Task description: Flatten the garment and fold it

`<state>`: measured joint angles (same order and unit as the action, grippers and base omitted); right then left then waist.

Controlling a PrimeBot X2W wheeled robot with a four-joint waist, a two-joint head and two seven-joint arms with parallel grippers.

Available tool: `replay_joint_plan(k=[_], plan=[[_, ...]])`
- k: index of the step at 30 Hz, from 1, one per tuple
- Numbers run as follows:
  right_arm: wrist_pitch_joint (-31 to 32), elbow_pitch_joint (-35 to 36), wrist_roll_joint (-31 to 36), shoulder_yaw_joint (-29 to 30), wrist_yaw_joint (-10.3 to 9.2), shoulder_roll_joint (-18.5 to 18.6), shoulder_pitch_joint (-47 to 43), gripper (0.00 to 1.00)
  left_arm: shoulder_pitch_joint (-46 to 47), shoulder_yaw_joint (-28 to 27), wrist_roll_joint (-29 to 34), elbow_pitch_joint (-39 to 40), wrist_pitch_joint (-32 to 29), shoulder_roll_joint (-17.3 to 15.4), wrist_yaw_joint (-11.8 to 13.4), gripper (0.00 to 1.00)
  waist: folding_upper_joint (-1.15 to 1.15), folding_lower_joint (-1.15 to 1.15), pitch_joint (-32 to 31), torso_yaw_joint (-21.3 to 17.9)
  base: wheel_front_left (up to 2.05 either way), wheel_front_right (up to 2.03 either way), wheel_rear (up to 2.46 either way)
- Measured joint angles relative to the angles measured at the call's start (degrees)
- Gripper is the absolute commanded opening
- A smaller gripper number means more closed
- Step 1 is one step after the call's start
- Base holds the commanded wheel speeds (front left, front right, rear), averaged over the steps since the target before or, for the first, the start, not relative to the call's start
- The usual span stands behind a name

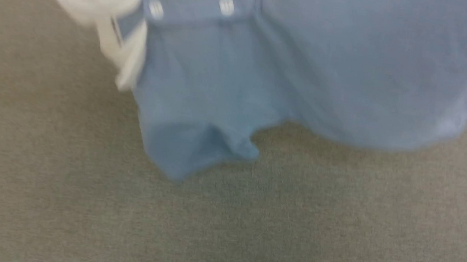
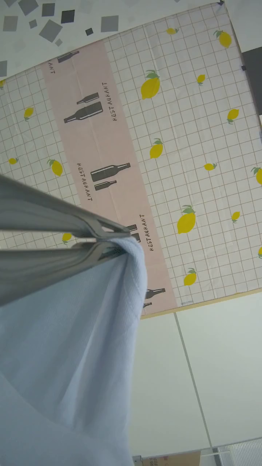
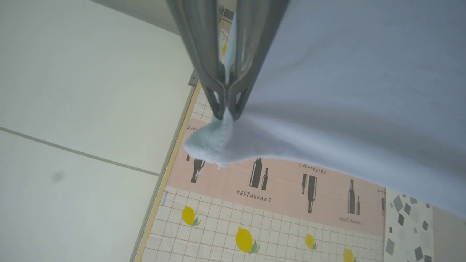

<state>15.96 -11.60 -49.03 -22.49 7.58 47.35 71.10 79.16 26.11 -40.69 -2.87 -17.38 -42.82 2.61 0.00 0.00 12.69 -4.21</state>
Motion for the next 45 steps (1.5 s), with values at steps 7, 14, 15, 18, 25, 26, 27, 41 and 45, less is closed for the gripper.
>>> replay_joint_plan(k=[7, 14, 15, 18, 25, 26, 27, 41, 45], plan=[[-6.6, -12.1, 4.4, -6.4, 0.02, -3.4, 15.1, 0.00, 18.6, 3.6, 6.5, -17.3, 2.5, 3.8, -6.6, 0.00, 0.00, 0.01, 8.0, -1.5, 0.00, 0.00, 0.00], [-15.9, -27.3, 7.3, -9.0, 0.03, -8.1, 29.9, 0.00, 35.4, 5.3, 12.2, -34.3, 12.4, 9.5, -8.2, 0.00, 0.00, 0.01, 15.6, -2.8, 0.00, 0.00, 0.00], [-17.4, -29.4, 7.7, -9.2, 0.04, -8.8, 31.6, 0.00, 37.1, 5.4, 12.9, -36.4, 14.2, 10.4, -8.2, 0.00, 0.00, 0.01, 16.5, -3.0, 0.00, 0.00, 0.00], [-20.6, -34.0, 8.0, -10.4, 0.03, -10.5, 34.4, 0.00, 39.7, 6.2, 13.7, -41.6, 17.9, 12.3, -8.7, 0.00, 0.00, 0.01, 18.9, -3.2, 0.00, 0.00, 0.00], [-23.0, -41.0, 2.3, -12.2, 0.02, -14.3, 33.1, 0.00, 36.4, 8.6, 12.7, -48.5, 23.5, 15.1, -9.6, 0.00, 0.00, 0.02, 21.9, -2.1, 0.00, 0.00, 0.00], [-23.0, -41.1, 1.7, -12.9, 0.02, -14.6, 32.0, 0.00, 34.6, 8.9, 12.4, -48.9, 24.1, 15.3, -9.6, 0.00, 0.00, 0.02, 22.0, -1.7, 0.00, 0.00, 0.00], [-23.0, -41.1, 1.2, -13.8, 0.02, -15.0, 30.6, 0.00, 32.5, 9.2, 12.1, -49.3, 24.5, 15.6, -9.6, 0.00, 0.00, 0.02, 22.0, -1.3, 0.00, 0.00, 0.00], [-24.8, -30.4, -5.6, -29.2, 0.02, -8.9, -0.7, 0.00, -8.5, 13.7, 6.0, -41.6, 26.0, 18.3, -7.5, 0.00, 0.00, 0.00, 13.8, 2.0, 0.00, 0.00, 0.00], [-24.8, -25.8, -8.5, -32.2, 0.01, -5.4, -10.4, 0.00, -22.2, 15.3, 3.5, -33.0, 22.1, 16.0, -6.0, 0.00, 0.00, 0.00, 9.8, 2.7, 0.00, 0.00, 0.00]])
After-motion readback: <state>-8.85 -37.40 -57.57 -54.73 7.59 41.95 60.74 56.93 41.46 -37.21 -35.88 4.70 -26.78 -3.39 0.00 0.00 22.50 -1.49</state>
